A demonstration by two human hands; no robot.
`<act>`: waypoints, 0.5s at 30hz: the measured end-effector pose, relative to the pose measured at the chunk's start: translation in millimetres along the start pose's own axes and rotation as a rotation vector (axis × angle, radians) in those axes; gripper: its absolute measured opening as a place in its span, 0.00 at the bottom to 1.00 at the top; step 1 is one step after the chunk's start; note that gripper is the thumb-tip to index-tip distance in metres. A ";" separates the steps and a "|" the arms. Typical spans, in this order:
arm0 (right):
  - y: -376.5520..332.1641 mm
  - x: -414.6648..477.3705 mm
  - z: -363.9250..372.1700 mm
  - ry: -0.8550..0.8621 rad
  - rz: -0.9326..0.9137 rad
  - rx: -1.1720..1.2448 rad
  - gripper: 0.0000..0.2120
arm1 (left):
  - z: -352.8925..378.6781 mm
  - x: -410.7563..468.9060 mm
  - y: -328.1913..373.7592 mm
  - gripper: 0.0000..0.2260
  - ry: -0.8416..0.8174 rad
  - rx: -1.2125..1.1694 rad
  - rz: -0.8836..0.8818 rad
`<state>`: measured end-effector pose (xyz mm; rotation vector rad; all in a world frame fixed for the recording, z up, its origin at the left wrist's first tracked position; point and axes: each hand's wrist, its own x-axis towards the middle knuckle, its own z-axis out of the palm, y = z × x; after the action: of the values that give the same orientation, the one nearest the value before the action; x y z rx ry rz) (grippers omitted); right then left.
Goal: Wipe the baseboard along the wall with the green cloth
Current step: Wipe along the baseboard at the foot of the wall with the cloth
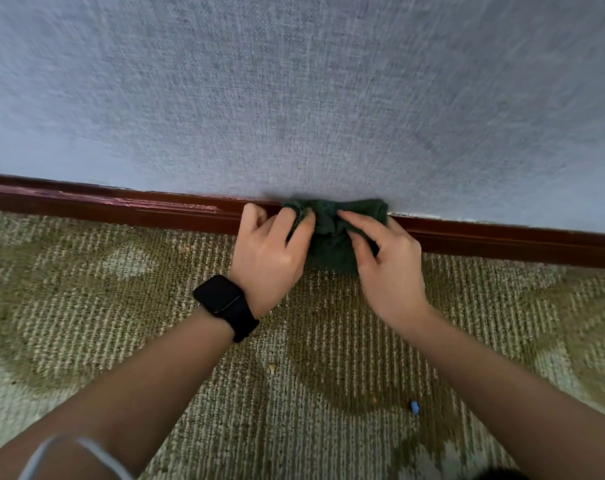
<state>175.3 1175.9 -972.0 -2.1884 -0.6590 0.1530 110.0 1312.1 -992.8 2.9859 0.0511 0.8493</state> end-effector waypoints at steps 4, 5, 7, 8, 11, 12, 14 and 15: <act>-5.1 1.0 6.4 0.032 -0.005 0.003 0.14 | -3.6 -1.1 -5.9 0.07 -0.021 0.009 0.016; -8.1 1.4 10.3 0.039 -0.008 0.007 0.14 | -5.3 -3.1 -9.9 0.07 -0.031 0.012 0.017; -14.0 3.0 18.5 0.026 -0.024 0.006 0.14 | -8.5 -9.0 -19.2 0.06 -0.042 0.021 0.002; -17.1 4.1 22.9 0.007 -0.034 0.010 0.14 | -10.1 -12.6 -24.4 0.06 -0.043 0.032 -0.012; -24.6 5.6 34.6 -0.032 -0.055 0.040 0.14 | -13.8 -21.5 -35.3 0.07 -0.033 0.066 -0.047; -24.9 4.6 35.9 -0.031 -0.055 0.050 0.14 | -13.6 -22.6 -35.5 0.07 -0.026 0.074 -0.049; -20.7 1.0 31.5 -0.014 -0.045 0.051 0.15 | -11.1 -19.9 -30.7 0.06 -0.010 0.072 -0.040; -16.6 -0.8 26.1 0.001 -0.041 0.039 0.15 | -9.0 -16.7 -25.6 0.06 -0.005 0.064 -0.030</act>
<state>159.5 1202.1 -976.7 -2.1364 -0.6940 0.1423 90.6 1337.2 -995.1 3.0385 0.1255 0.8528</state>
